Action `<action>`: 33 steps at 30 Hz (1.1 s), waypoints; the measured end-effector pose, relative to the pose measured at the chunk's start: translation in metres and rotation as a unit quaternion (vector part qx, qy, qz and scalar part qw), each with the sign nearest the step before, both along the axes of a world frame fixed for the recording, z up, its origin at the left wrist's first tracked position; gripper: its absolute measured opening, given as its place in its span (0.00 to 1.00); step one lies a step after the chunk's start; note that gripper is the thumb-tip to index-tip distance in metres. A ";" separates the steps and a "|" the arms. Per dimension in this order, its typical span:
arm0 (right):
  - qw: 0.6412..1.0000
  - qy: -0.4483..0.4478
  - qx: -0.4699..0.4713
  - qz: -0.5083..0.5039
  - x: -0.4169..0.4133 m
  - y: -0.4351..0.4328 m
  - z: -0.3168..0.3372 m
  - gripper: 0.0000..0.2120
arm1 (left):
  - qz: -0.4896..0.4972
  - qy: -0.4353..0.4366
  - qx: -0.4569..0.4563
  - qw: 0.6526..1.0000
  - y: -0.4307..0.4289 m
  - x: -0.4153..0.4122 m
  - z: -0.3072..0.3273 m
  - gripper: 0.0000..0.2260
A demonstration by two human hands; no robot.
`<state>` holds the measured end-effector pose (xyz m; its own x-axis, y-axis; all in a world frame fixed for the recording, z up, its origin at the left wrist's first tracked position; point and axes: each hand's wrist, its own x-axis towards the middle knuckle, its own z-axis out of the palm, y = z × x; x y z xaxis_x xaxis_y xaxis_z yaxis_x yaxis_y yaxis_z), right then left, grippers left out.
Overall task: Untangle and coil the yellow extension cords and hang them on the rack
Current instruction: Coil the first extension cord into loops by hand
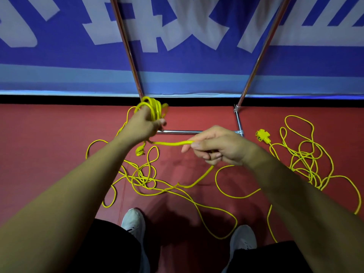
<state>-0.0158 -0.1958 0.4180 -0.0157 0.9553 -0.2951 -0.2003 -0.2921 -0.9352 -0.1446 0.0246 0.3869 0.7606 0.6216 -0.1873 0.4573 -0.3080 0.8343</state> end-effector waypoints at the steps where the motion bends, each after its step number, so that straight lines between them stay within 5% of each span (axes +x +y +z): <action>1: 1.000 0.007 0.016 -0.023 0.003 0.001 0.002 0.10 | -0.052 0.045 0.019 0.997 -0.008 0.000 0.000 0.06; 6: 0.979 0.004 0.024 -0.202 0.024 0.002 0.000 0.12 | -0.206 0.094 -0.148 0.963 -0.039 0.004 -0.003 0.08; 8: 0.967 0.006 0.012 -0.255 0.030 0.000 -0.006 0.12 | -0.209 0.078 -0.193 0.956 -0.042 0.005 0.002 0.01; 11: 0.956 -0.013 0.000 -0.292 0.035 -0.001 -0.010 0.12 | -0.213 0.043 -0.271 0.938 -0.045 0.006 0.012 0.20; 13: 0.954 -0.033 -0.003 -0.298 0.035 0.000 -0.011 0.11 | -0.254 0.046 -0.273 0.927 -0.048 0.006 0.018 0.29; 16: 0.943 -0.094 -0.017 -0.318 0.036 0.001 -0.010 0.09 | -0.321 0.061 -0.153 0.932 -0.053 0.003 0.025 0.24; 18: 0.934 -0.139 -0.023 -0.327 0.039 -0.001 -0.010 0.07 | -0.300 0.049 -0.150 0.941 -0.053 0.004 0.025 0.18; 22: 0.928 -0.198 -0.038 -0.315 0.041 -0.004 -0.013 0.11 | -0.168 -0.068 -0.321 0.929 -0.045 0.005 0.032 0.09; 27: 0.959 -0.139 -0.066 -0.238 0.043 -0.004 -0.024 0.05 | -0.082 -0.172 -0.407 0.893 -0.029 0.007 0.037 0.12; 33: 0.961 -0.199 -0.063 -0.182 0.035 -0.001 -0.036 0.06 | -0.018 -0.252 -0.482 0.839 -0.026 0.010 0.039 0.12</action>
